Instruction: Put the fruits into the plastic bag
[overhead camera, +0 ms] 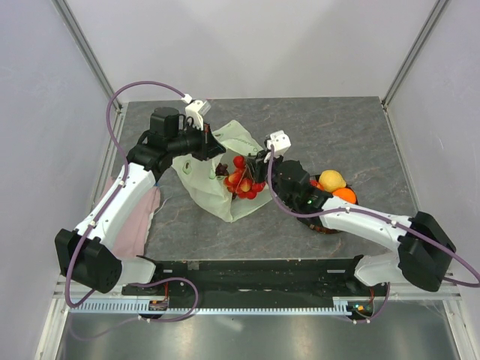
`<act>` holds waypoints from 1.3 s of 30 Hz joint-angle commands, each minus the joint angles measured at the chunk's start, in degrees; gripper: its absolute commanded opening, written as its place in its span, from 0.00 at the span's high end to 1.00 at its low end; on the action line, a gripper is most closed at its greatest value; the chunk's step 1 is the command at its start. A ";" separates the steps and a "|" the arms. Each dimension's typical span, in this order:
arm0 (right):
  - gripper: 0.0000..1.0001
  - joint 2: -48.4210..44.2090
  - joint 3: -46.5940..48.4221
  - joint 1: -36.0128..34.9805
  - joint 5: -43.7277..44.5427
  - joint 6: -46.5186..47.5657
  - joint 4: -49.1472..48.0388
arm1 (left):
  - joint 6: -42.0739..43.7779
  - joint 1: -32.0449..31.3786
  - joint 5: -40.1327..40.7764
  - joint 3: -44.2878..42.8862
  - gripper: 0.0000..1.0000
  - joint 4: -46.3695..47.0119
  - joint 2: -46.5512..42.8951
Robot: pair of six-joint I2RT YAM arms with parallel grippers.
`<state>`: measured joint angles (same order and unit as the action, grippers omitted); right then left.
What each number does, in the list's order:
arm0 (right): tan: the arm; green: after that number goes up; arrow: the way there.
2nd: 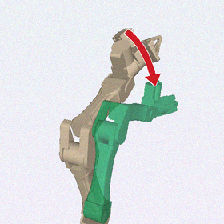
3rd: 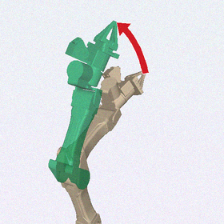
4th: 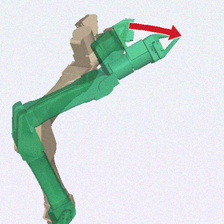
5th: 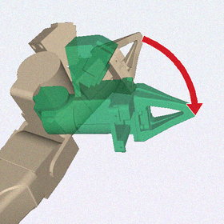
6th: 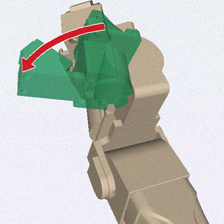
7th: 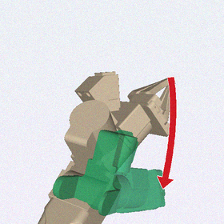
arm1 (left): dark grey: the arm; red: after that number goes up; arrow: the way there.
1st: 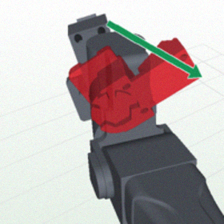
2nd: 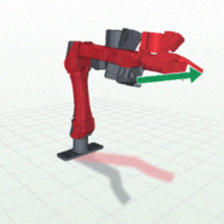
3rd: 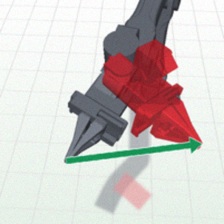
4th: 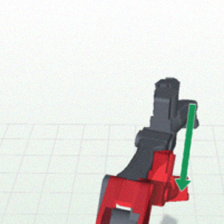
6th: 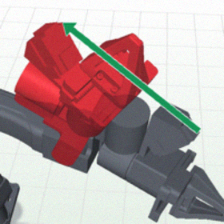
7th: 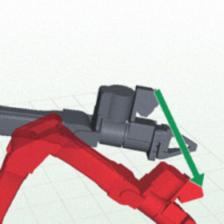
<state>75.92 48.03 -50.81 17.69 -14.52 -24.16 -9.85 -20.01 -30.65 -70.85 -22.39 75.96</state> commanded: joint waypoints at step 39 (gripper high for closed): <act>0.49 28.59 10.51 -6.32 15.80 -5.43 -31.65 | -1.05 -0.12 0.59 -0.25 0.98 1.92 -1.52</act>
<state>109.19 57.84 -57.23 35.86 -19.64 -57.34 -10.50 -20.01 -32.53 -70.85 -22.17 75.96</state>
